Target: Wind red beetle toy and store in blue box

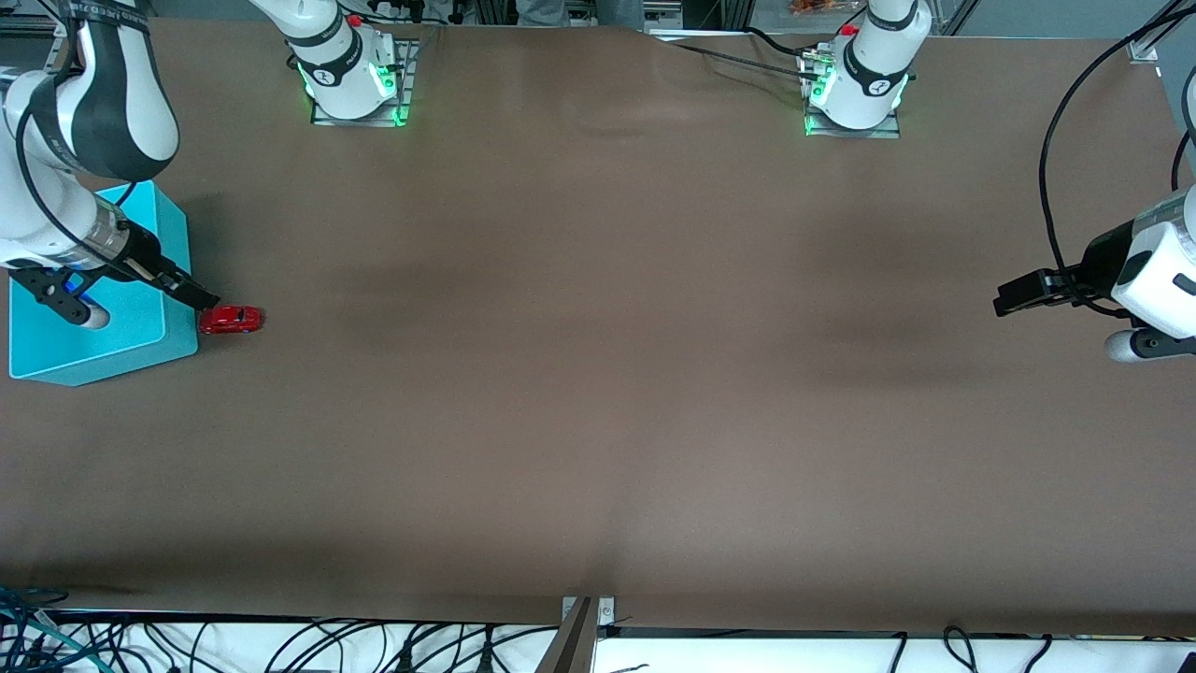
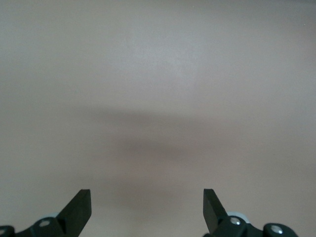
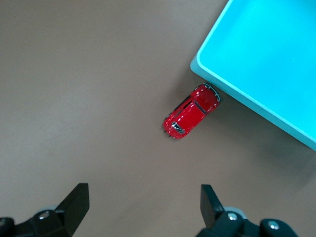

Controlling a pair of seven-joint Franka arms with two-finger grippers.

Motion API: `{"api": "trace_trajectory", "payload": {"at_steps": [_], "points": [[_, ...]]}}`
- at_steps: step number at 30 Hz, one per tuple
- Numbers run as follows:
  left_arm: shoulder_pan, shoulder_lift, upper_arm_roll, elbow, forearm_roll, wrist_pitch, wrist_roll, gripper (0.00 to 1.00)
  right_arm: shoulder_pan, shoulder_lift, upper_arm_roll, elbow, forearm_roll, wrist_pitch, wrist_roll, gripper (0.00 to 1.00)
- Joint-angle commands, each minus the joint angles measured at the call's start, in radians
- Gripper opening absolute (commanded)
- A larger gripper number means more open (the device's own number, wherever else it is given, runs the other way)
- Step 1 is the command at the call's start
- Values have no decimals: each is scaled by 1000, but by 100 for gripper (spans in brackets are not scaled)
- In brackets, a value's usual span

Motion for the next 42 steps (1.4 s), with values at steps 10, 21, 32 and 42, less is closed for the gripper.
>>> {"api": "trace_trajectory", "payload": {"at_steps": [10,21,32,42], "points": [[-9,11,-7,28,-12,-21,13,100,-1,16,-96,-108,-17,167,82,100],[-11,11,-7,28,-13,-21,14,100,-1,92,-104,-108,-16,244,155,100],[-14,11,-24,28,-13,-21,14,100,2,169,-98,-105,-17,318,275,100],[-12,14,-24,28,-15,-21,18,100,2,258,-98,-97,-16,397,317,100]]}}
